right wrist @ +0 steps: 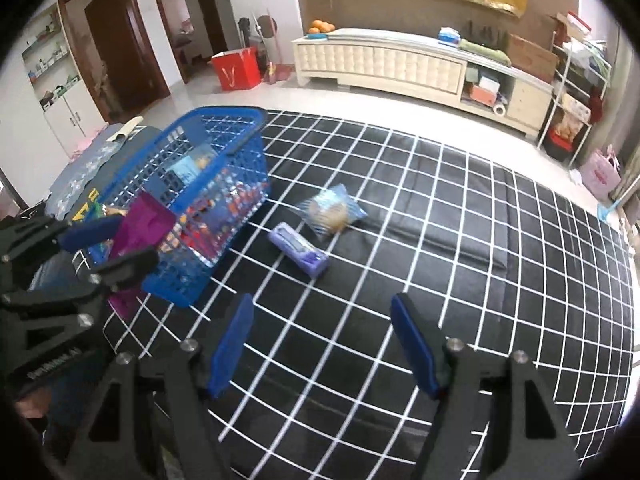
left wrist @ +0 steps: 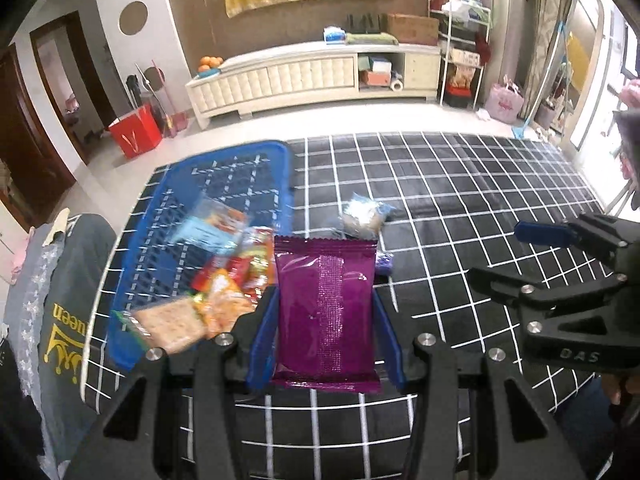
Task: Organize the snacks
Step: 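Carry the purple pack to the basket with the left tool while the right tool grasps the gum tube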
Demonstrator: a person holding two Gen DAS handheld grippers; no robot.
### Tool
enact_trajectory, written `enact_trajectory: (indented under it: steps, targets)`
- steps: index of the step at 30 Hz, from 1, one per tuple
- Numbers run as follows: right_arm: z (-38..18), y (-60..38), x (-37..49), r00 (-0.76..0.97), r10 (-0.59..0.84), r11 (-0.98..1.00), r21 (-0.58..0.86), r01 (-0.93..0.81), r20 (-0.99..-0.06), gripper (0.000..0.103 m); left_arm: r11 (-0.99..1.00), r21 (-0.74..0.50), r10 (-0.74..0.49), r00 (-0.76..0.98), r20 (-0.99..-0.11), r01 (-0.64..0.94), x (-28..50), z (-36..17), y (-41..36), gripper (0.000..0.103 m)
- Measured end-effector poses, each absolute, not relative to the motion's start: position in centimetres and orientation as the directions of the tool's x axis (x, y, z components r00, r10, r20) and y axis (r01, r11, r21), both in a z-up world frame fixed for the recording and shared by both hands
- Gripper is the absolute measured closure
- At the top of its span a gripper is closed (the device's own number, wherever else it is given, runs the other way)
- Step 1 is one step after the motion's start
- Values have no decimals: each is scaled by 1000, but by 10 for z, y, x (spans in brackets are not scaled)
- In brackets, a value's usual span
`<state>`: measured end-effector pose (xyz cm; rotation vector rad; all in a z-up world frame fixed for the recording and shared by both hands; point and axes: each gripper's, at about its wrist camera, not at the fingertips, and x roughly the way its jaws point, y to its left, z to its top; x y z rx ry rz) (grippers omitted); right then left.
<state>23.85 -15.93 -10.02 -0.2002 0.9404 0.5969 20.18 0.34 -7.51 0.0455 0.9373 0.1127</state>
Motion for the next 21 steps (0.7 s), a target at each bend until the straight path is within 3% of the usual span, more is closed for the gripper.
enact_trajectory:
  steps: [13, 21]
  targets:
    - [-142, -103, 260, 378, 296, 806, 17, -592, -877, 28, 962, 172, 268, 608, -747, -212, 197, -62, 82, 59]
    - [-185, -80, 294, 312, 253, 802, 18, -597, -916, 28, 976, 147, 213, 564, -798, -160, 211, -90, 107, 59]
